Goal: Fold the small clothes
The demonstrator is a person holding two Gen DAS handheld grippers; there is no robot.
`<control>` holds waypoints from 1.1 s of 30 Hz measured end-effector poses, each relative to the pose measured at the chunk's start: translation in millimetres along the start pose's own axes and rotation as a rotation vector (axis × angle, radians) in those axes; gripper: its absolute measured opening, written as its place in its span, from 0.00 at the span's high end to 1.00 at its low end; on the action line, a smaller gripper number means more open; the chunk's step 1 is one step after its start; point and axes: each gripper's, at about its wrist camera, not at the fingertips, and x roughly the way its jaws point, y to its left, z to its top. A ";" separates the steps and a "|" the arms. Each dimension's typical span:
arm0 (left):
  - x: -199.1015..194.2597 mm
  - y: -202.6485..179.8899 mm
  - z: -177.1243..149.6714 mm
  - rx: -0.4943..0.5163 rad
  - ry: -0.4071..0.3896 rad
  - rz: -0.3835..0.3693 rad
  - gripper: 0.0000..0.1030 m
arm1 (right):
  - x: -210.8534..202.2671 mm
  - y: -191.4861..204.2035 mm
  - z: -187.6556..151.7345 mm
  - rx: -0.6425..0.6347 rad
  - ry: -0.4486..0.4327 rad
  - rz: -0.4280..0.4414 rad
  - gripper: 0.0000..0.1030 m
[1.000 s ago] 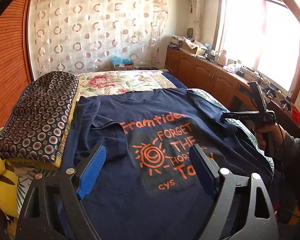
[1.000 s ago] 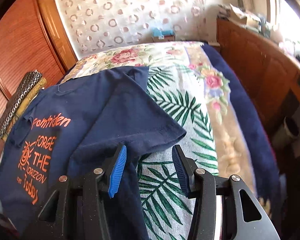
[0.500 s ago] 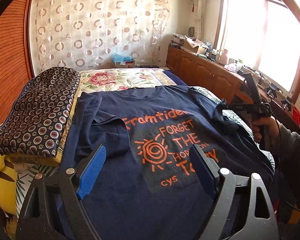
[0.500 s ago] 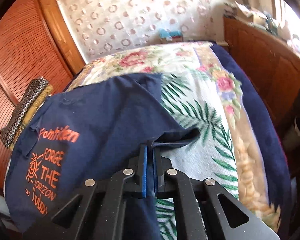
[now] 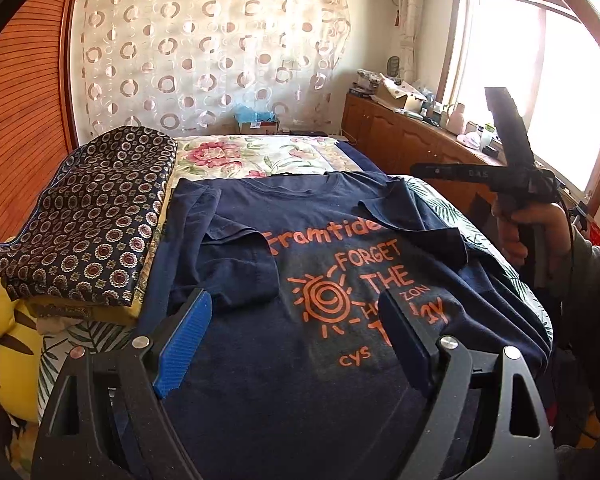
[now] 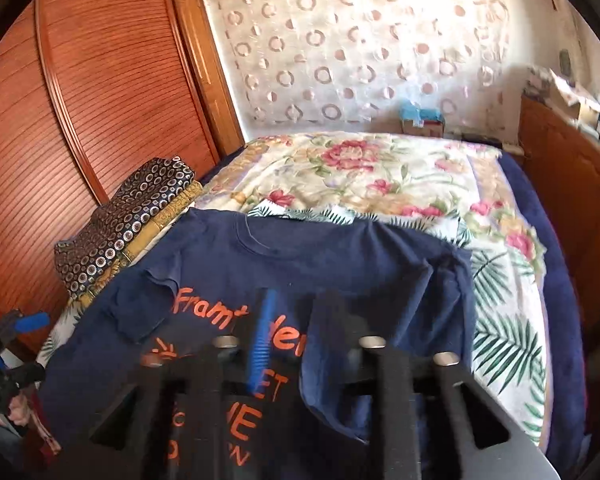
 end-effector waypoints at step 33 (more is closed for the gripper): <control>6.3 4.3 5.2 0.008 -0.003 0.020 0.16 | 5.6 -30.4 -96.0 -0.009 0.122 -0.013 0.64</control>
